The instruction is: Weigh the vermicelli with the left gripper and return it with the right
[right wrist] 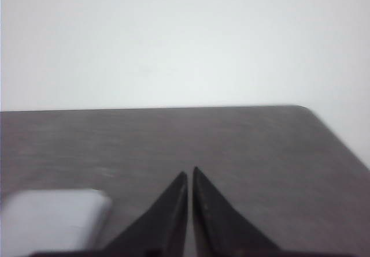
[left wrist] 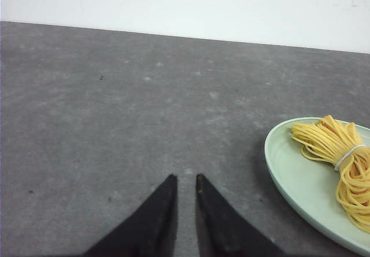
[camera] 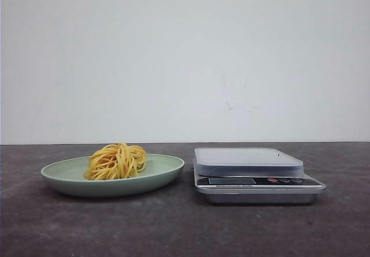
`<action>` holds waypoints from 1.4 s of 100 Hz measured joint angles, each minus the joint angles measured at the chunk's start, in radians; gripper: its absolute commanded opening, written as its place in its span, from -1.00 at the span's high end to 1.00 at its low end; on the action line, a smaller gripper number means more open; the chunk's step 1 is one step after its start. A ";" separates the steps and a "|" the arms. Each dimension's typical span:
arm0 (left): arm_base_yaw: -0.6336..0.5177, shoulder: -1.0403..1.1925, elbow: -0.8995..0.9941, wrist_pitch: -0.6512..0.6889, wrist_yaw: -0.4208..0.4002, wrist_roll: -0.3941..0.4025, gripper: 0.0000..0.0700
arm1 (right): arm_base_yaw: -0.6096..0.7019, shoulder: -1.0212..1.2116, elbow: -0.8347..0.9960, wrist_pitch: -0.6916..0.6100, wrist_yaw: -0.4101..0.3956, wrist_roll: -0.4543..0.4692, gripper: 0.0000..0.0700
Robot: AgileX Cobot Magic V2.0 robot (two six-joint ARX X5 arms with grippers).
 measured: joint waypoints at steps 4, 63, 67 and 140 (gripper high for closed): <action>0.000 0.000 0.000 0.000 0.000 0.000 0.99 | -0.024 0.005 -0.040 0.022 0.000 -0.003 0.98; 0.000 0.000 0.000 0.000 0.000 0.000 0.99 | -0.048 0.006 -0.354 0.276 -0.054 -0.024 0.98; 0.000 0.000 0.000 0.000 0.000 0.000 0.99 | -0.048 0.006 -0.354 0.257 -0.054 -0.028 0.98; 0.000 0.000 0.000 0.000 0.000 0.000 0.99 | -0.048 0.006 -0.353 0.237 -0.097 -0.048 0.98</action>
